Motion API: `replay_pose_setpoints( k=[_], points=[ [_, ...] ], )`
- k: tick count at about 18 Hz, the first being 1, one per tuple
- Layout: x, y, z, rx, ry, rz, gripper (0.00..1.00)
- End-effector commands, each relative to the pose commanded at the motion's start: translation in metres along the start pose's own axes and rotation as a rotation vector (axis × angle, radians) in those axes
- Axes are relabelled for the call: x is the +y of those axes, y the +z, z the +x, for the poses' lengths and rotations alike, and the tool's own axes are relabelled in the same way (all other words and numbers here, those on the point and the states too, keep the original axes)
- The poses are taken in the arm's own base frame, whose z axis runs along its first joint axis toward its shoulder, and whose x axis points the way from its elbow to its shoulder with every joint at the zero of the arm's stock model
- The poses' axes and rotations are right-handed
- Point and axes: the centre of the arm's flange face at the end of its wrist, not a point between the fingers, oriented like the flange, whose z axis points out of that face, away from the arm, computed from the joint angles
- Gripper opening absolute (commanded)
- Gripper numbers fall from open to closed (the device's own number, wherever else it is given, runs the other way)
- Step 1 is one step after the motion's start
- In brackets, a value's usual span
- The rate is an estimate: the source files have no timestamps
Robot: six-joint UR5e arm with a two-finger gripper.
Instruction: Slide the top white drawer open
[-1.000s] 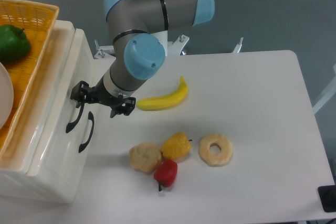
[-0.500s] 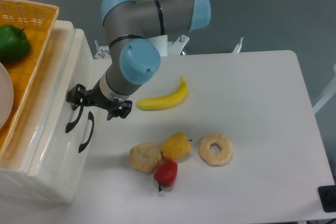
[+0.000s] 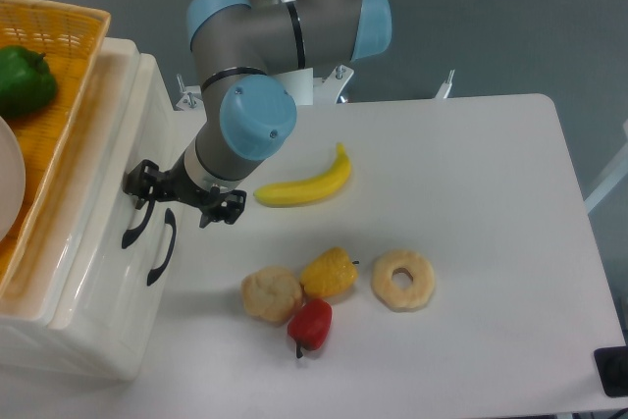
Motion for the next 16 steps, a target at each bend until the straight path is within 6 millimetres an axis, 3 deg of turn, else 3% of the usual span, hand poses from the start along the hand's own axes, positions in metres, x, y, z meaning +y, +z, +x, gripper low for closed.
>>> replay_pose_setpoints(
  k=[10, 16],
  points=[
    [0.001, 0.009, 0.009, -0.076, 0.036, -0.042, 1.00],
    [0.002, 0.004, 0.011, -0.087, 0.049, -0.037, 1.00]
  ],
)
